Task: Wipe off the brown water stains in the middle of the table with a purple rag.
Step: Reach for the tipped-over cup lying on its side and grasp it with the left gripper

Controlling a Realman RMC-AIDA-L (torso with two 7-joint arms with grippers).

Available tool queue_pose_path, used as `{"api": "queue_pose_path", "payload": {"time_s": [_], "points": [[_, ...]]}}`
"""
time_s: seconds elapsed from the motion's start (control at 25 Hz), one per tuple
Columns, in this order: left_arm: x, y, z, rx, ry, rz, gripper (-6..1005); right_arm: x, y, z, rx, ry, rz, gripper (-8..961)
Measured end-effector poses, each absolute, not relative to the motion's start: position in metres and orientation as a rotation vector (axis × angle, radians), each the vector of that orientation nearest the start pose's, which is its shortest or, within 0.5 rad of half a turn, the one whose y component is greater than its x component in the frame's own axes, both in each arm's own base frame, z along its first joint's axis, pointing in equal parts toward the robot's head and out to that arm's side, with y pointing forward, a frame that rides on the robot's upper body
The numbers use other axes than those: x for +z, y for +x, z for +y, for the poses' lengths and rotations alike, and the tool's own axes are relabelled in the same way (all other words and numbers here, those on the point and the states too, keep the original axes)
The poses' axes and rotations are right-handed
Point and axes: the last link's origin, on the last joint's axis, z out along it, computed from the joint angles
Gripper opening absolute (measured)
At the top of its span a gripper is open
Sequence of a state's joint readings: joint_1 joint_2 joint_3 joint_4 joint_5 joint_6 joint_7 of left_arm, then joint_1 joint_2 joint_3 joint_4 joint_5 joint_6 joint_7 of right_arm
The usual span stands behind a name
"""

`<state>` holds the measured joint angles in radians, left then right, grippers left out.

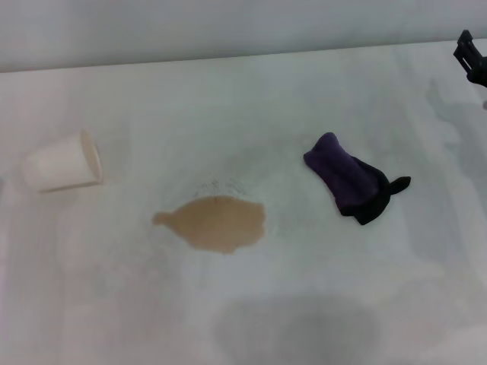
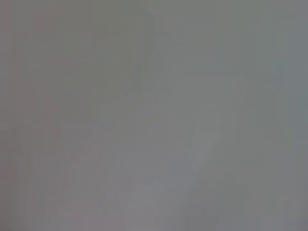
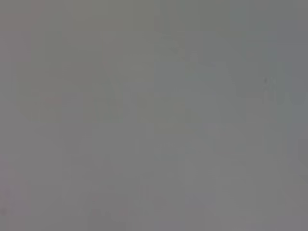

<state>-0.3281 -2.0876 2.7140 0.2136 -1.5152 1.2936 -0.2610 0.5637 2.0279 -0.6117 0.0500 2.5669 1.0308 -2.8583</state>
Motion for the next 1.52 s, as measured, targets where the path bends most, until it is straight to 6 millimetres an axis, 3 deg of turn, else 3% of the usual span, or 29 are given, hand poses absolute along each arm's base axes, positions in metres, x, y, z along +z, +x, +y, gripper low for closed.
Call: {"api": "queue_pose_path", "payload": {"time_s": [0.4,0.68,0.92,1.08,1.32,1.52], "points": [[-0.010,-0.359,0.262,-0.857,-1.323,-0.769,860,0.028,0.377,0.349,0.592,-1.396,0.770,872],[-0.001,-0.366,0.269,-0.992,-1.418,-0.880,859,0.030,0.378,0.349,0.617,-1.385,0.791,874],[0.032,-0.374,0.290,-1.050,-1.596,-0.989,859,0.031,0.376,0.352,0.622,-1.383,0.790,873],[0.061,-0.372,0.309,-0.973,-1.807,-1.033,858,0.031,0.374,0.355,0.637,-1.380,0.798,873],[0.111,-0.357,0.332,-0.750,-2.089,-0.929,857,0.032,0.371,0.358,0.650,-1.376,0.798,873],[0.136,-0.341,0.352,-0.461,-2.289,-0.788,857,0.030,0.367,0.362,0.658,-1.382,0.798,872]]}}
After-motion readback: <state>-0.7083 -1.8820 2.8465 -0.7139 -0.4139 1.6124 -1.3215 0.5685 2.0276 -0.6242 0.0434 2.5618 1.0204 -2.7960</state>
